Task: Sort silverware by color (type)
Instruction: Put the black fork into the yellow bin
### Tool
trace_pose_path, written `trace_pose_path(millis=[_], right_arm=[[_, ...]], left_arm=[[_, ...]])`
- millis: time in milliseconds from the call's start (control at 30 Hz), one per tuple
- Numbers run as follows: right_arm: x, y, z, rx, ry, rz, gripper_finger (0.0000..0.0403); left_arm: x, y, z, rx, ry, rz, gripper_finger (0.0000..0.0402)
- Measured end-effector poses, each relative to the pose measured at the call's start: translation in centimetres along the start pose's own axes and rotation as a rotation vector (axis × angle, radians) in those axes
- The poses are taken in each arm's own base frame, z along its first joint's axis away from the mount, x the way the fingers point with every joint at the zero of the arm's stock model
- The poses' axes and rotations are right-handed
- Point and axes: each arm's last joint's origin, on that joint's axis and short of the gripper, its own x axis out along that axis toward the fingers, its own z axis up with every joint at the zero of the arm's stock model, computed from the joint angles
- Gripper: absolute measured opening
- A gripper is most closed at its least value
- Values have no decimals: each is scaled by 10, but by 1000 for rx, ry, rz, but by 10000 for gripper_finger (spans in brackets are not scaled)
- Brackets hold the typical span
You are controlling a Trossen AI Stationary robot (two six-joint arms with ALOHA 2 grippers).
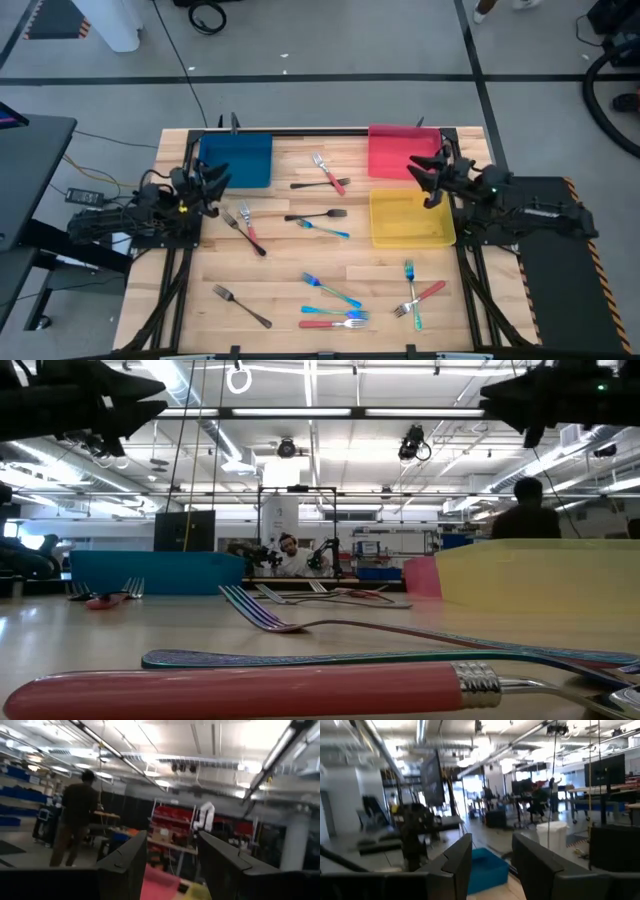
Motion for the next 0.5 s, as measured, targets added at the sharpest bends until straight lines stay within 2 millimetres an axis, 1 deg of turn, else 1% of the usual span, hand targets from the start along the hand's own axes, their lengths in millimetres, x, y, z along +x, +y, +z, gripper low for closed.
trace_pose_path(millis=[100, 233, 400, 500], right_arm=[[19, 3, 3, -38, 84, -3, 148], [47, 6, 0, -71, 197, -5, 148], [81, 12, -12, -55, 325, 5, 148], [98, 16, -24, -58, 403, 48, 148]], left_arm=[[2, 1, 5, 5, -3, 17, 172], [10, -3, 19, 28, 40, 32, 172], [29, -11, 30, 136, 182, 45, 172], [43, -15, 28, 197, 255, 47, 172]])
